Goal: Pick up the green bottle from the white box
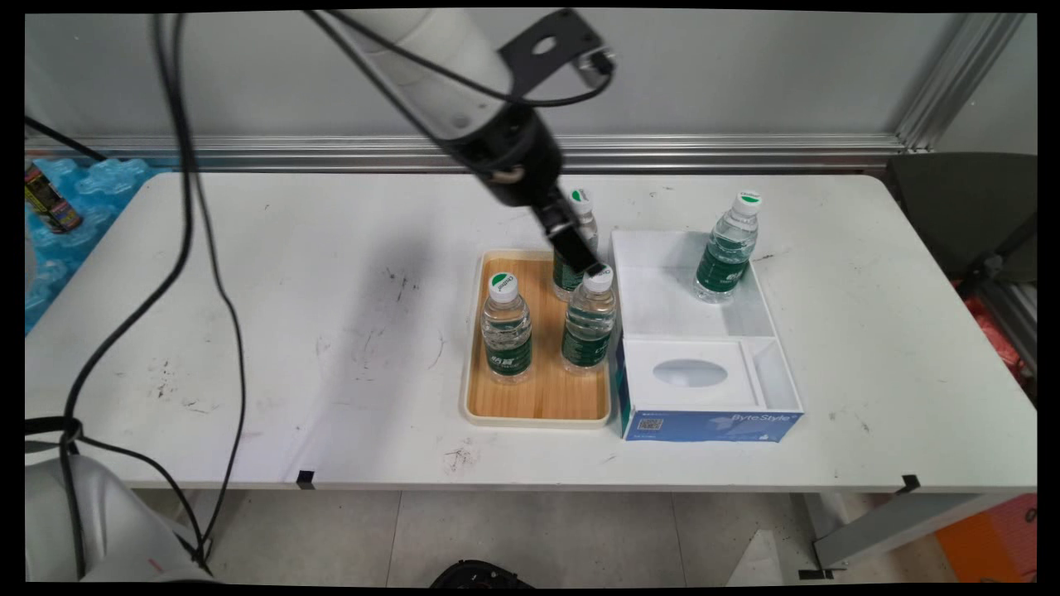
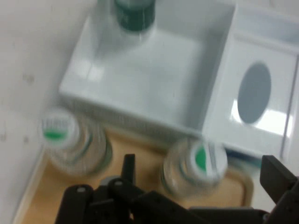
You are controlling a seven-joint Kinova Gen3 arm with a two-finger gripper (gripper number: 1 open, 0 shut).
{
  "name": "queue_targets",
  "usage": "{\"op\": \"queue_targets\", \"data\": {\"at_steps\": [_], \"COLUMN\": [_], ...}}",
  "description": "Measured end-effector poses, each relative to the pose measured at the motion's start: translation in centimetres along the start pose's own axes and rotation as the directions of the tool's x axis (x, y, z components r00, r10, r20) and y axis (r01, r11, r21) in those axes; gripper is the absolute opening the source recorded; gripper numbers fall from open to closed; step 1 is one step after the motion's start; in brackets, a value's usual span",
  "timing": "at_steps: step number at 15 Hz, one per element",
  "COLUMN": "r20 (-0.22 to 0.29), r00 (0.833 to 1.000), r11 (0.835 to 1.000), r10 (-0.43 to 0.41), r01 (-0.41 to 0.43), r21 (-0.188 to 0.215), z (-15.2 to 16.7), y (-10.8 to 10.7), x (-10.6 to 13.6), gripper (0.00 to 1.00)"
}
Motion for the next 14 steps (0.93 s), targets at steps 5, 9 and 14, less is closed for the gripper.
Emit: {"op": "queue_targets", "data": {"at_steps": [5, 9, 14], "r20": [-0.101, -0.154, -0.203], "r00": [0.995, 0.987, 0.978], "r11": [1.000, 0.999, 0.999], "r10": [0.026, 0.042, 0.053], "r01": [-0.026, -0.041, -0.054], "r21": [0.000, 0.004, 0.002], "z": [3.6, 6.5, 10.8], "y": [-1.1, -2.6, -4.4], "x": [3.1, 4.4, 5.3], "gripper": [1.00, 1.00, 1.00]}}
